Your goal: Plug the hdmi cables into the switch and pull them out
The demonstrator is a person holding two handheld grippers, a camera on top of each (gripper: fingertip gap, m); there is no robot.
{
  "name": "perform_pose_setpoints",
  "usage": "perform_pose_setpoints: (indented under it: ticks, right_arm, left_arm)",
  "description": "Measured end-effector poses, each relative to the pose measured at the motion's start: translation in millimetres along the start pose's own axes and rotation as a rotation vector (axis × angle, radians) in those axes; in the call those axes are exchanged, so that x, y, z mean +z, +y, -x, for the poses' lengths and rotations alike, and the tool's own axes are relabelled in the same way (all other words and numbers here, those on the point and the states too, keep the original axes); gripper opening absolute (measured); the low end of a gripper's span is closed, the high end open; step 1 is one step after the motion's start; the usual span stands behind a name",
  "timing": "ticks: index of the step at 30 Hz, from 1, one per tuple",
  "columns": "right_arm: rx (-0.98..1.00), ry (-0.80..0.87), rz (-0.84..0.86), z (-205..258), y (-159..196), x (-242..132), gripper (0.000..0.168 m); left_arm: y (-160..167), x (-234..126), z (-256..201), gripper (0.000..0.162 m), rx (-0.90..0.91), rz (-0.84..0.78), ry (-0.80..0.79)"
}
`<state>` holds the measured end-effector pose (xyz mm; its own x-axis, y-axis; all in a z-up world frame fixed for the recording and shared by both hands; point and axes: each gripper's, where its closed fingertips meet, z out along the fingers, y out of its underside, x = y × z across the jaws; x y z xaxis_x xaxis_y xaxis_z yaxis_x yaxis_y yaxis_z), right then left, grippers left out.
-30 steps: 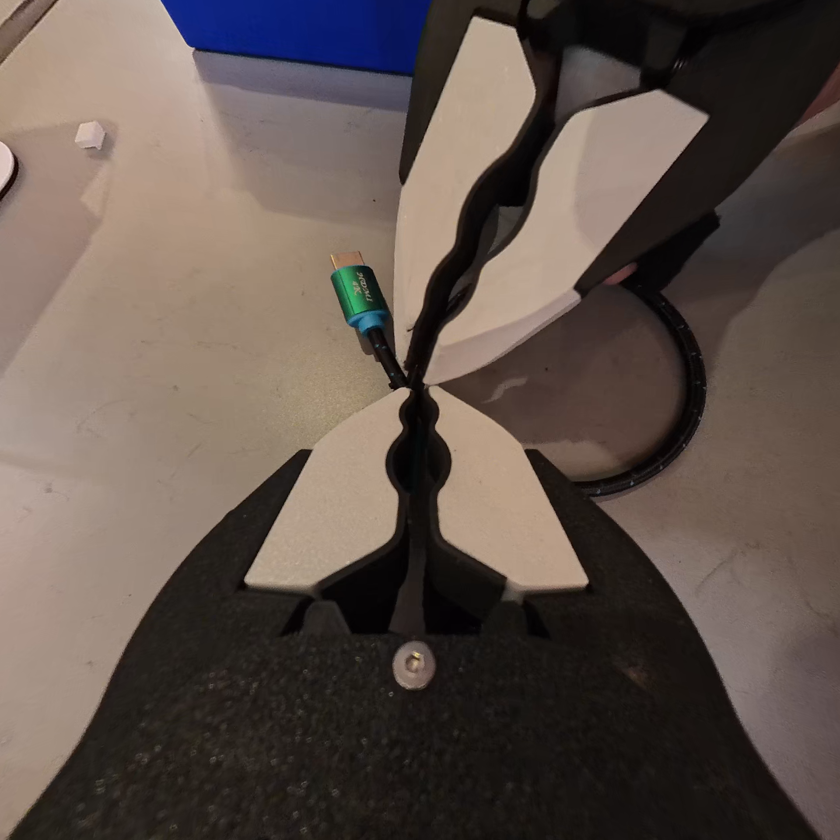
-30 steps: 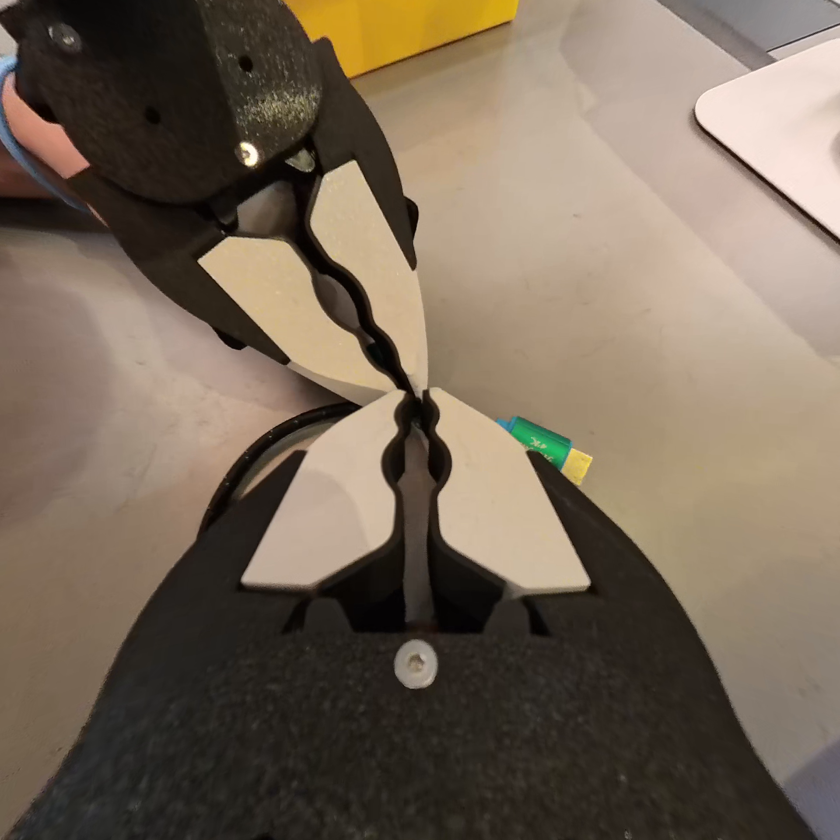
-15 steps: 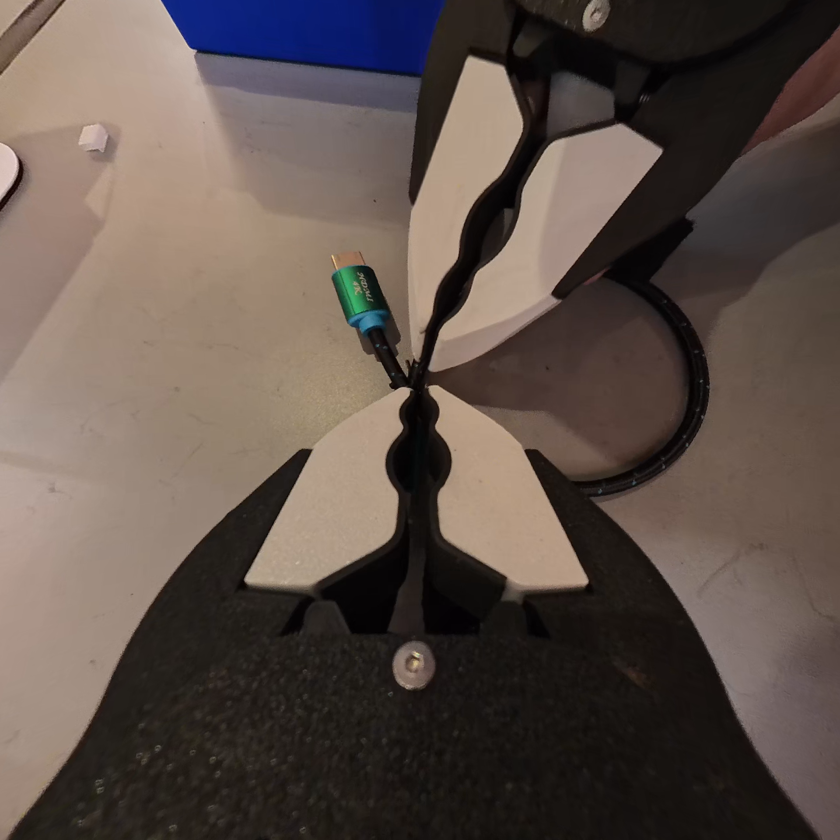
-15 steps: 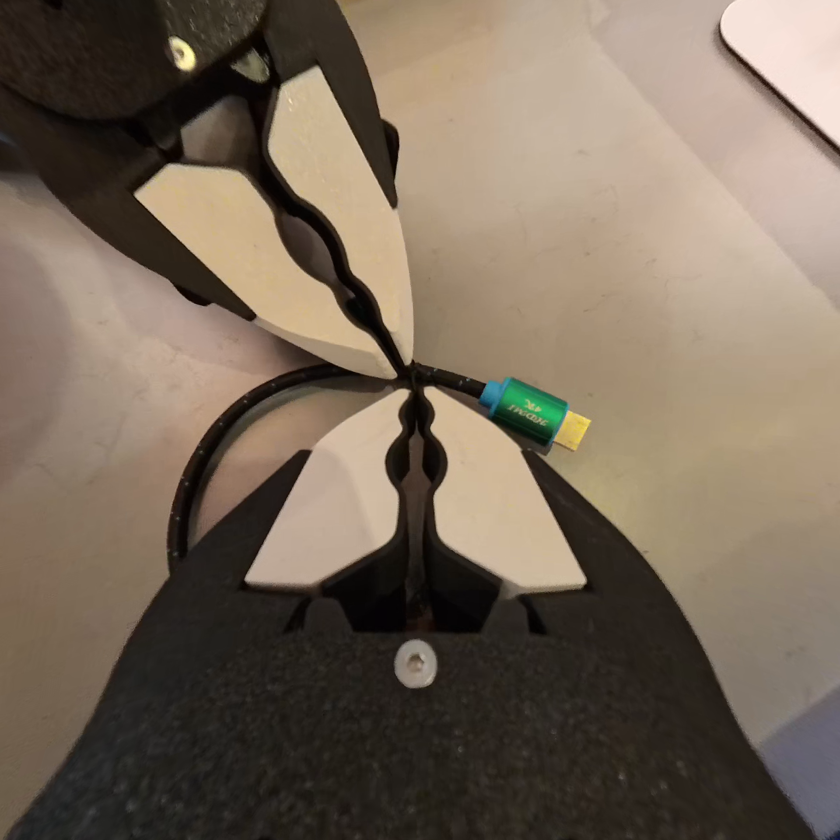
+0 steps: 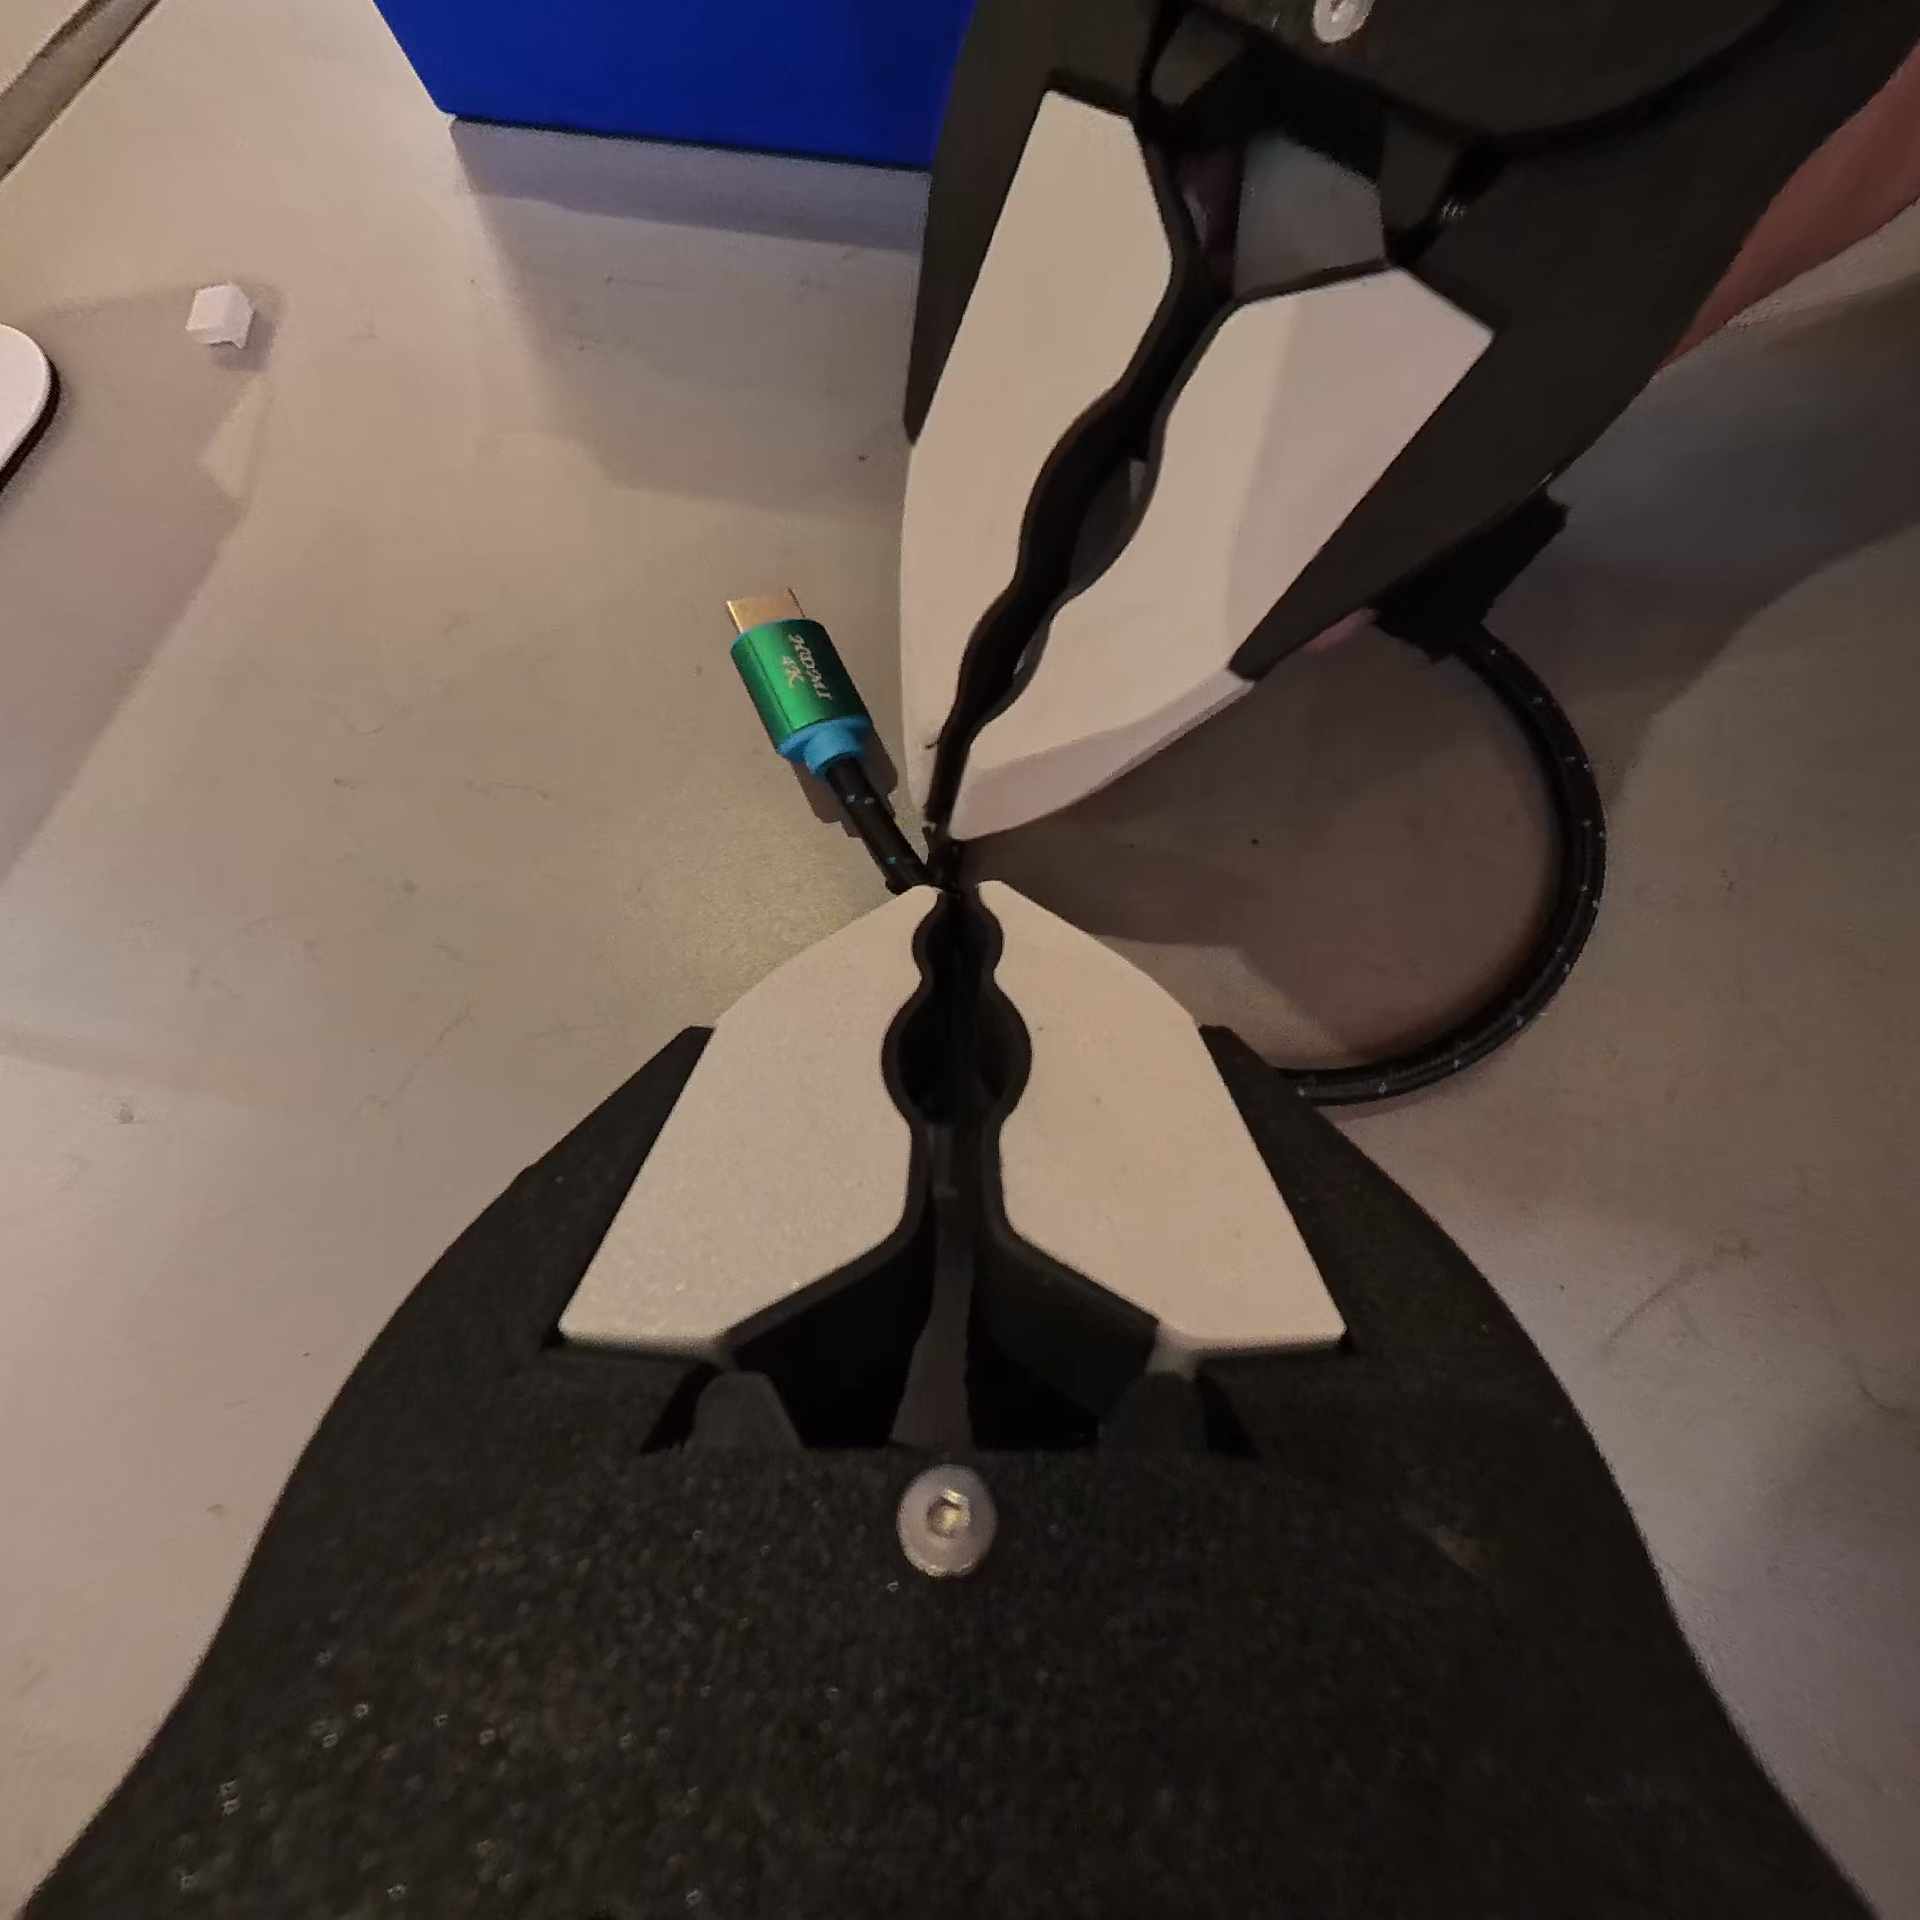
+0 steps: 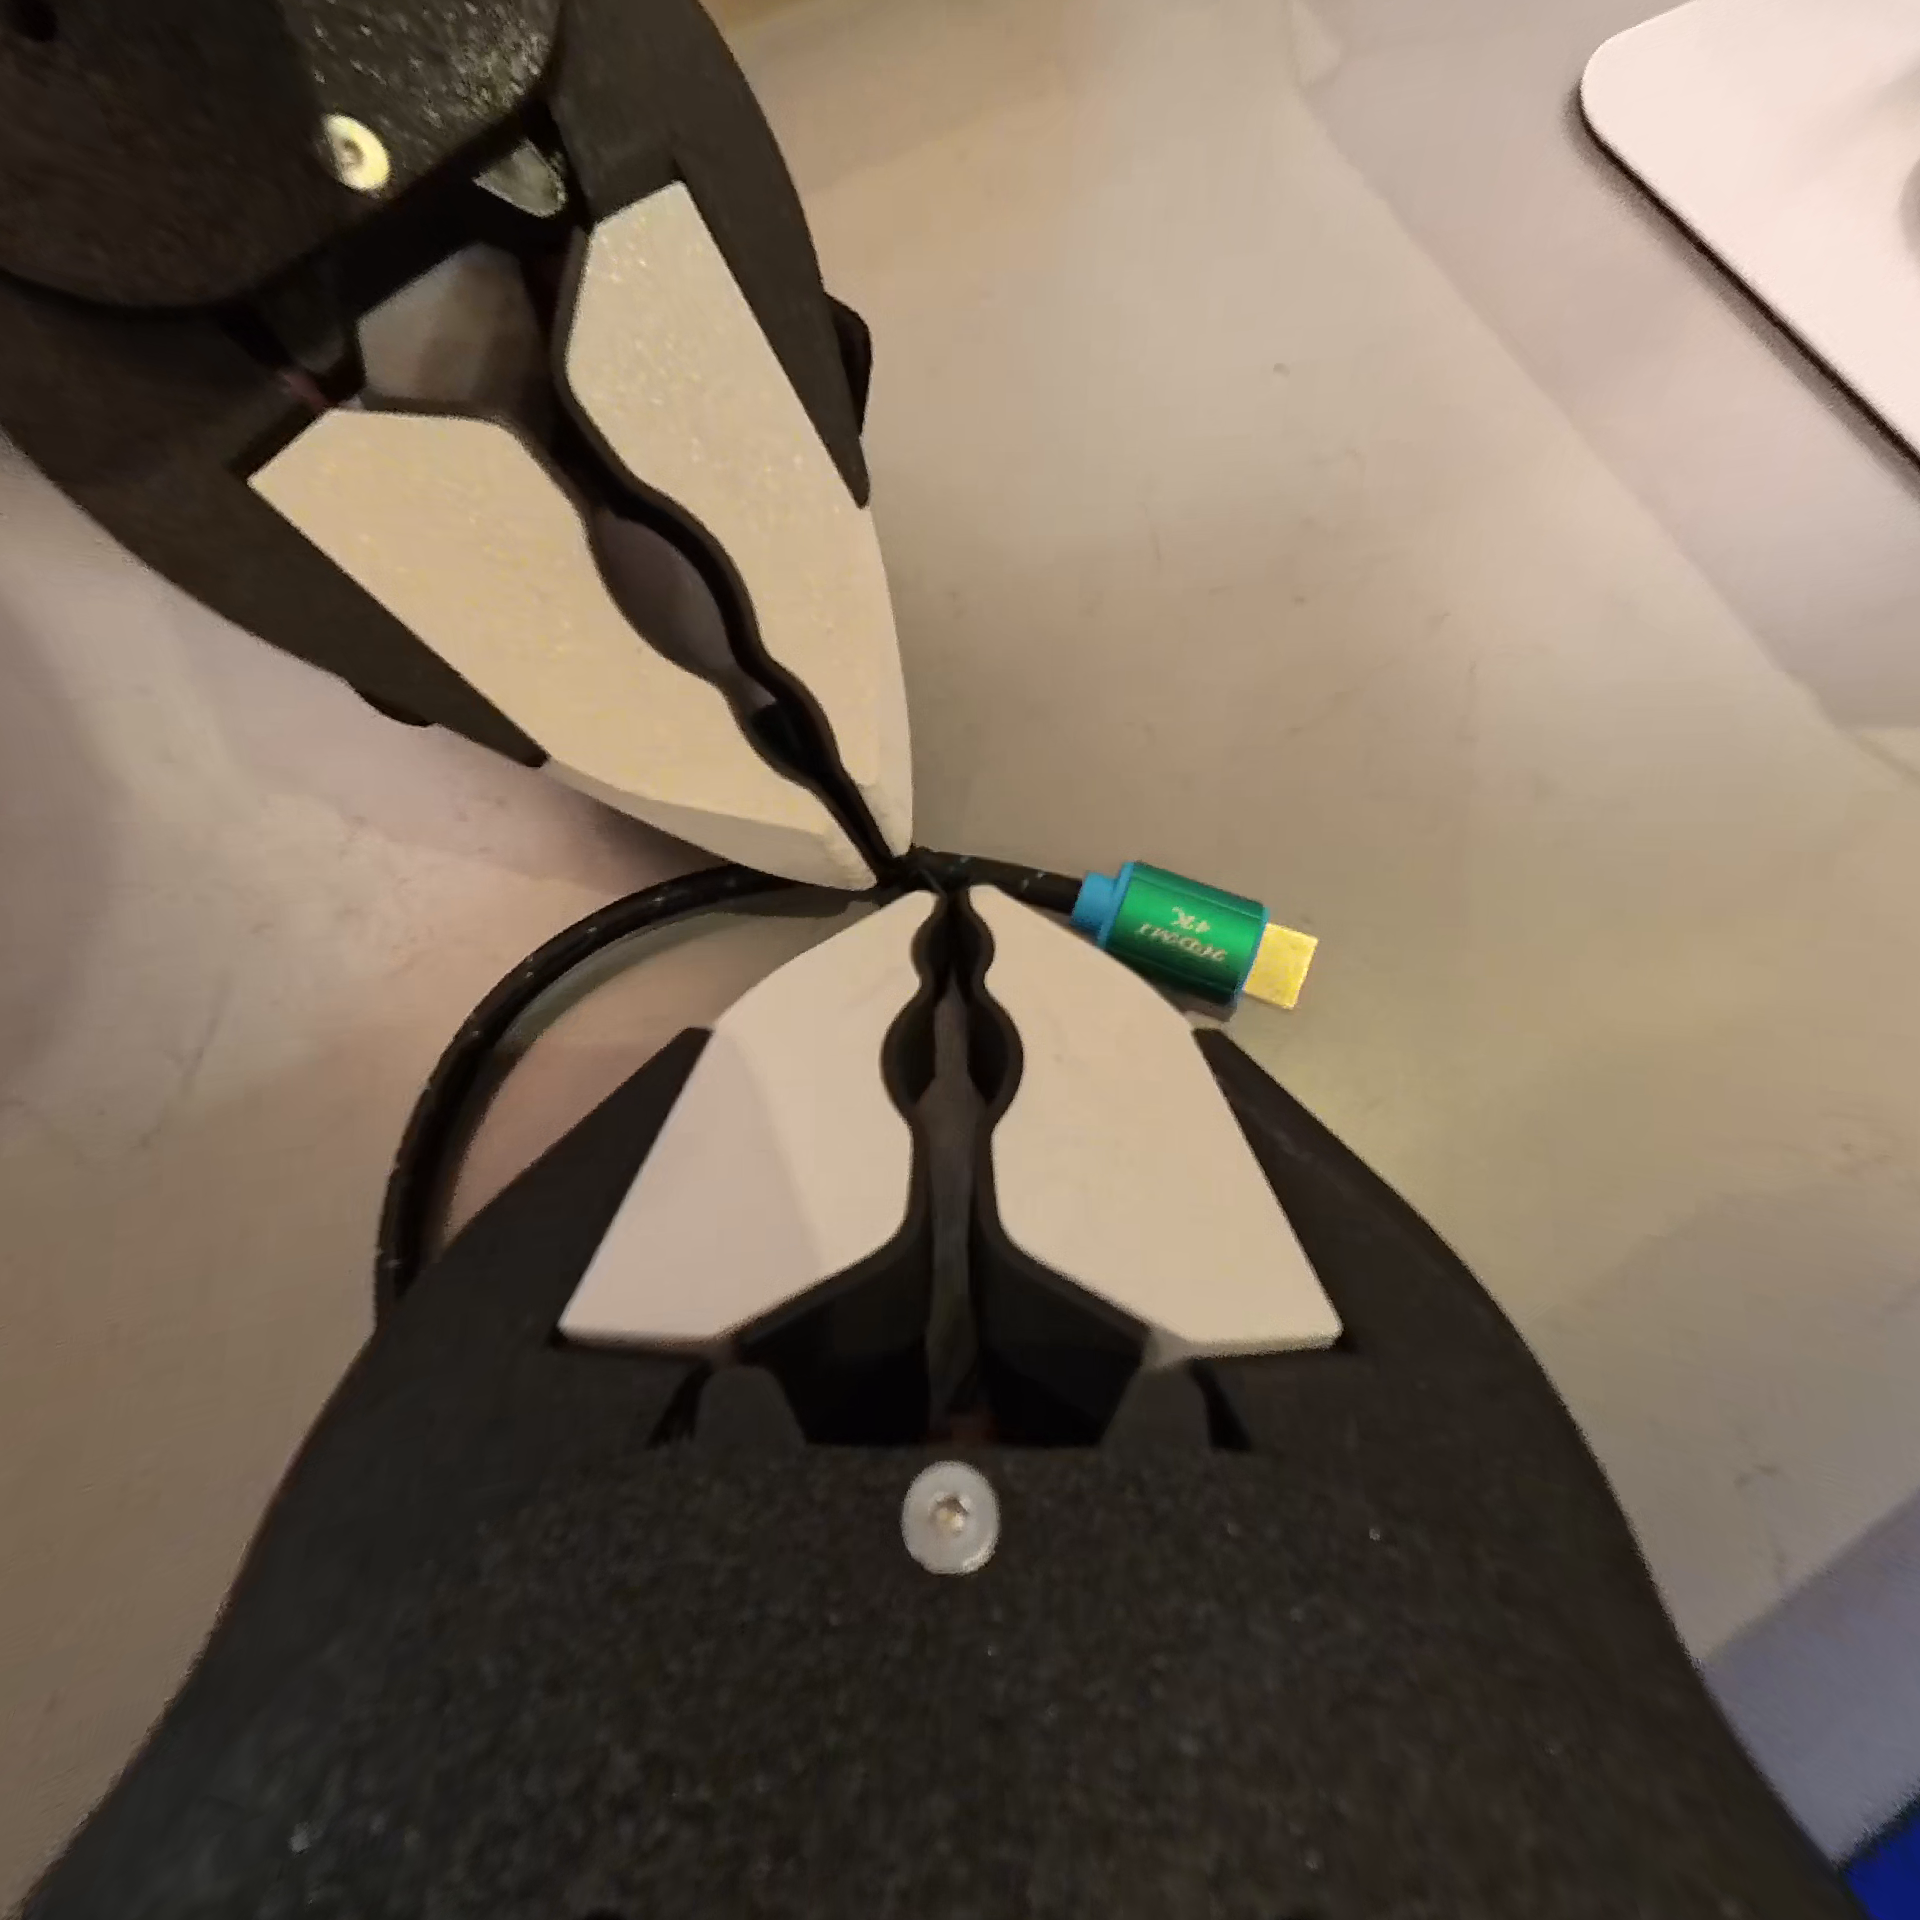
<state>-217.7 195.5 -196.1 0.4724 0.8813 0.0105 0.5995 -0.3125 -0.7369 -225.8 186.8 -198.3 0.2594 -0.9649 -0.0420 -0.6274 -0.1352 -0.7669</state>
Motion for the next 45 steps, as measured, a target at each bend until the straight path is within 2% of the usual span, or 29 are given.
perform_pose_setpoints:
  ticks: [5,14,21,26,28,33,45]
  right_arm:
    - [0.028,-0.047,-0.032,3.8,-2.9,-2.9,0.007]
    - [0.063,-0.093,-0.043,5.7,-9.1,2.0,0.002]
    - [-0.098,-0.046,-0.018,11.7,-4.1,-1.3,0.0]
    - [-0.134,-0.027,0.06,9.5,12.9,3.0,0.0]
    - [-0.115,-0.003,0.04,5.9,9.8,1.4,0.0]
    - [-0.022,-0.061,-0.043,8.5,-5.7,-7.7,0.0]
    - [-0.034,-0.062,-0.024,10.2,-7.7,0.2,0.0]
  left_arm:
    - [-0.1,-0.2,-0.2,0.002,-0.002,0.0,0.004]
    - [-0.2,-0.5,-0.3,0.002,-0.005,-0.001,0.005]
    - [-0.2,-0.2,0.8,0.003,-0.01,0.0,0.0]
    - [0.0,-0.5,2.9,0.002,-0.023,0.001,-0.008]
    - [0.0,-0.5,2.7,0.002,-0.021,0.001,-0.009]
    - [0.1,-0.6,2.4,0.002,-0.024,0.001,-0.005]
    - [0.2,-0.8,-0.2,0.002,-0.013,0.0,0.004]
